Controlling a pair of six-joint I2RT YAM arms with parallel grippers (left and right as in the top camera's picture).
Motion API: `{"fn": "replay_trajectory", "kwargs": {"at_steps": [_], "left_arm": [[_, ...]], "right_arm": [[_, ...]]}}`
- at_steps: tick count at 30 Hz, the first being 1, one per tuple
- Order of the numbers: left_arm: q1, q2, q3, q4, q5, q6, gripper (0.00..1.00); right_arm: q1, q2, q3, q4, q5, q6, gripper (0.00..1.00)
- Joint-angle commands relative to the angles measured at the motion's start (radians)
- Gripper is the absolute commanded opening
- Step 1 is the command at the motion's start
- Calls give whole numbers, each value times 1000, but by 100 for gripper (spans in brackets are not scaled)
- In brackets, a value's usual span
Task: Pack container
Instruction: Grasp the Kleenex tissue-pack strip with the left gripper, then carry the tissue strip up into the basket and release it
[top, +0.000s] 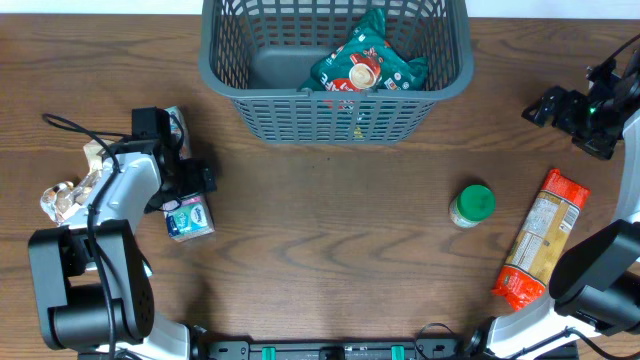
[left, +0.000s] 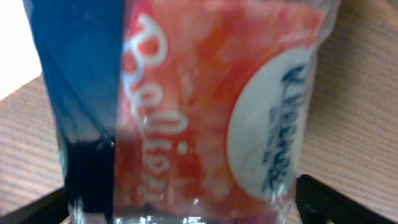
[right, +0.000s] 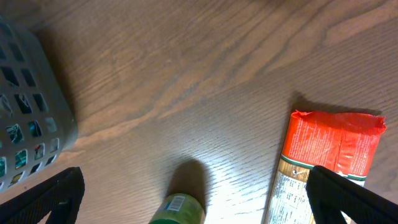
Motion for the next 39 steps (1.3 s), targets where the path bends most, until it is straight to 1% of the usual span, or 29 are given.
{"fn": "replay_trajectory", "kwargs": {"at_steps": [1,2,4,6,7,8,9,14,18,21,26,30,34,37,39], "left_arm": [[-1,6,1,33,3,25,63],[-1,6,1,50,3,42,50],[-1,6,1,76,3,56,43],[-1,6,1,95,3,64,30],[-1,6,2,100,3,64,20],[-1,6,2,101,3,63,7],[-1,6,2,101,3,63,6],[-1,-12,14,70,3,55,6],[-1,-66,85,-41,3,35,5],[-1,-121,175,-148,3,32,6],[-1,-202,399,-344,4,32,6],[-2,-239,591,-427,4,30,6],[-13,-246,779,-428,42,26,6],[-58,-239,863,-349,42,79,6],[-106,-234,891,-265,42,133,6]], "right_arm": [[0,4,-3,-9,6,-23,99],[0,4,-3,-14,7,-23,99],[0,4,-3,-21,7,-24,99],[0,4,-3,-27,7,-34,99],[0,4,-3,-28,7,-39,99],[0,4,-3,-28,7,-39,99],[0,4,-3,-28,7,-39,99],[0,3,-3,-28,7,-39,99],[0,3,-3,-25,7,-39,99],[0,3,-3,-23,7,-39,99],[0,3,-3,-24,7,-39,99],[0,3,-3,-24,7,-39,99],[0,3,-3,-24,7,-39,99],[0,3,-3,-24,7,-39,99],[0,3,-3,-24,7,-39,99]]}}
